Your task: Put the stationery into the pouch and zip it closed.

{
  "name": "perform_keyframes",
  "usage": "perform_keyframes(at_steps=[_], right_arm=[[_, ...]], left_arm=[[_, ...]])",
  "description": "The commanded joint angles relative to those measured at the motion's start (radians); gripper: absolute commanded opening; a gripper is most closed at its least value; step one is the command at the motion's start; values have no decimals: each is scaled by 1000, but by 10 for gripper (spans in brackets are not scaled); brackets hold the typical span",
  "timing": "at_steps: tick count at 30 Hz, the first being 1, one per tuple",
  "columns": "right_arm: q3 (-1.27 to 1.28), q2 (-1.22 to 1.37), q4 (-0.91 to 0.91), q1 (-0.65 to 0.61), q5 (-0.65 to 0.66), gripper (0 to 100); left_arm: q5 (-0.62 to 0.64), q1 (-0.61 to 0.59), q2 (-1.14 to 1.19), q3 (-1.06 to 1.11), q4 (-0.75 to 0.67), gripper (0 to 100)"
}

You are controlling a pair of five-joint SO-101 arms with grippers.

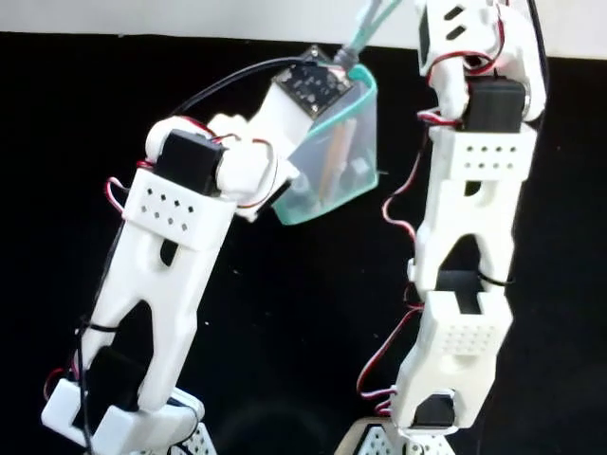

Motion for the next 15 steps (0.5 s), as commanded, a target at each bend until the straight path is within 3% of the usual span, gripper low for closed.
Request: perform_keyframes(at_steps=[1, 8, 15], right_arm=[[56, -15, -134, 151, 6, 5], [234, -15, -344, 317, 6, 5], [349, -16, -427, 412, 6, 5]], left_arm=[[-3, -28, -19, 13, 81, 6], [-2, -28, -162, 19, 101, 6], [2, -28, -203, 21, 103, 6]])
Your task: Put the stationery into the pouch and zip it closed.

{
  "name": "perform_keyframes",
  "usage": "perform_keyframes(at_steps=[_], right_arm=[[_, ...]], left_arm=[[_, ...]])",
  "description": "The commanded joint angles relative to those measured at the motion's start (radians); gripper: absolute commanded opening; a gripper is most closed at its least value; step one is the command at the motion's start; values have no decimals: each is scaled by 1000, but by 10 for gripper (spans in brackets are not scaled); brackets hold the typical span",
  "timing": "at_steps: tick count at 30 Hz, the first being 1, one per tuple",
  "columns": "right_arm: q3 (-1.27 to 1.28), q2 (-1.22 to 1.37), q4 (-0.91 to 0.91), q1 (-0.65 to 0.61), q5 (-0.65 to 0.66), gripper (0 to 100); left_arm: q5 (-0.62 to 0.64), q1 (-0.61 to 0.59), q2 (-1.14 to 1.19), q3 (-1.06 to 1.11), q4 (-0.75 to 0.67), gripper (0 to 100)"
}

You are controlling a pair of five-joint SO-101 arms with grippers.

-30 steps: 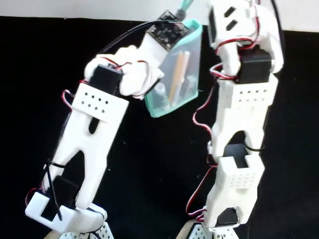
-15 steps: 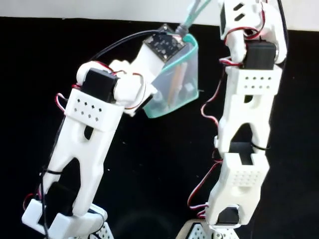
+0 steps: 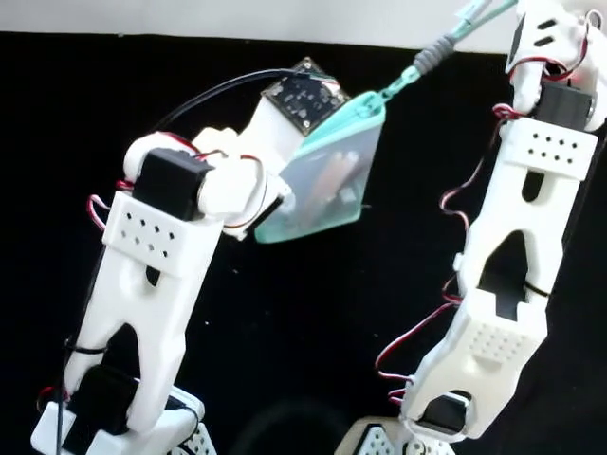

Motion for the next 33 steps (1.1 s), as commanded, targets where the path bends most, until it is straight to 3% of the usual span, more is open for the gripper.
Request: perform_keyframes(at_steps=[1, 9, 19, 29, 33], right_arm=[[15, -15, -54, 124, 6, 5], [127, -21, -15, 64, 11, 6], [226, -22, 371, -58, 9, 257], [217, -122, 769, -214, 14, 261], [217, -165, 889, -269, 14, 261]], left_arm=[[2, -28, -41, 4, 38, 6], [2, -27, -41, 4, 38, 6], [2, -28, -50, -15, 35, 6], [3, -28, -38, -275, 23, 6], [3, -50, -38, -278, -64, 8]])
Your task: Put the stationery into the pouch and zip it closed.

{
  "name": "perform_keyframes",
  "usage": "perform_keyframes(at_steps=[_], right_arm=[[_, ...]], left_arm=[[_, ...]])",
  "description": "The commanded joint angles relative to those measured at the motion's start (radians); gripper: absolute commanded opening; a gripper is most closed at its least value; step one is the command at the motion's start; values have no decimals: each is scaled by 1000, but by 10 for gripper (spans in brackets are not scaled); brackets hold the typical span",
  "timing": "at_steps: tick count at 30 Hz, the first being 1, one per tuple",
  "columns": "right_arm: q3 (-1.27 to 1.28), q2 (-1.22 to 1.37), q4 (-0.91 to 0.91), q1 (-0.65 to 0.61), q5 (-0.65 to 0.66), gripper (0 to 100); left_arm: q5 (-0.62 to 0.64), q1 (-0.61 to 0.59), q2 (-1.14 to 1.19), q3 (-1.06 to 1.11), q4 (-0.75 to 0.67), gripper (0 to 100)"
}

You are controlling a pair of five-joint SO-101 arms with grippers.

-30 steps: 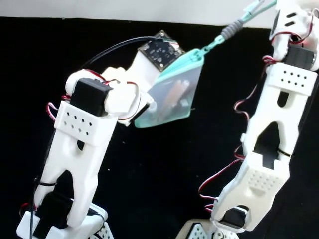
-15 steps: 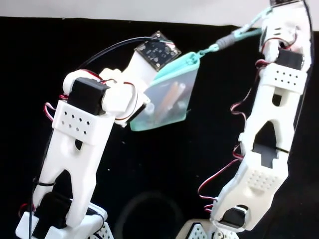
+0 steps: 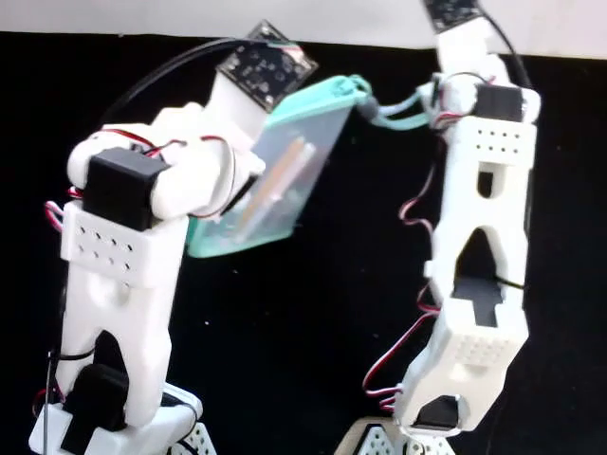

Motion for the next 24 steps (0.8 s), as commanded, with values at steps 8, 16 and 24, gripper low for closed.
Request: perform_keyframes(at_steps=[8, 16, 24], right_arm=[[-16, -194, 249, -127, 11, 261], [-8, -311, 344, -191, 9, 261], [-7, -423, 352, -191, 9, 262]], left_arm=[[2, -143, 99, -59, -408, 8], [5, -140, 197, -56, -433, 205], [71, -128, 131, -127, -238, 277]])
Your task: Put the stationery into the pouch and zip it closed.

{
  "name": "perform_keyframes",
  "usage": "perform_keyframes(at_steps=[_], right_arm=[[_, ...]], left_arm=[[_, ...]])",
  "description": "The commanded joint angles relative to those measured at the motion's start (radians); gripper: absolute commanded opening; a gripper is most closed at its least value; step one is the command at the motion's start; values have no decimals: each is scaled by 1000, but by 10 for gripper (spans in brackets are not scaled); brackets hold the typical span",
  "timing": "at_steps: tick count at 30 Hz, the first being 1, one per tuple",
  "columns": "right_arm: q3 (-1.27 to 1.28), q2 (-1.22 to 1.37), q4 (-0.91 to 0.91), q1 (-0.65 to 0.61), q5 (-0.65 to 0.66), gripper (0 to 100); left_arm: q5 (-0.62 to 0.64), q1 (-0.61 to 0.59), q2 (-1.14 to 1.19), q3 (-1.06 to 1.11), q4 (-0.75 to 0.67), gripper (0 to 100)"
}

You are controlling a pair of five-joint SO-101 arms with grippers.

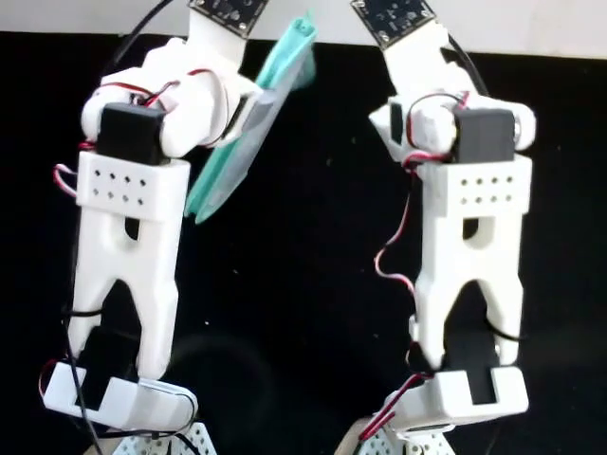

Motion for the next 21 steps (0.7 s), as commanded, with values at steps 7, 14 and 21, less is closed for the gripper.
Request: perform_keyframes(at_steps=[7, 14, 21], right_arm=[[-7, -197, 122, -8, 9, 262], [-4, -331, 213, -8, 9, 262], [125, -515, 213, -8, -123, 262]], left_arm=[[14, -1, -240, -73, 210, 277], [14, -4, -400, -71, 304, 274], [15, -31, -567, -8, 345, 274]])
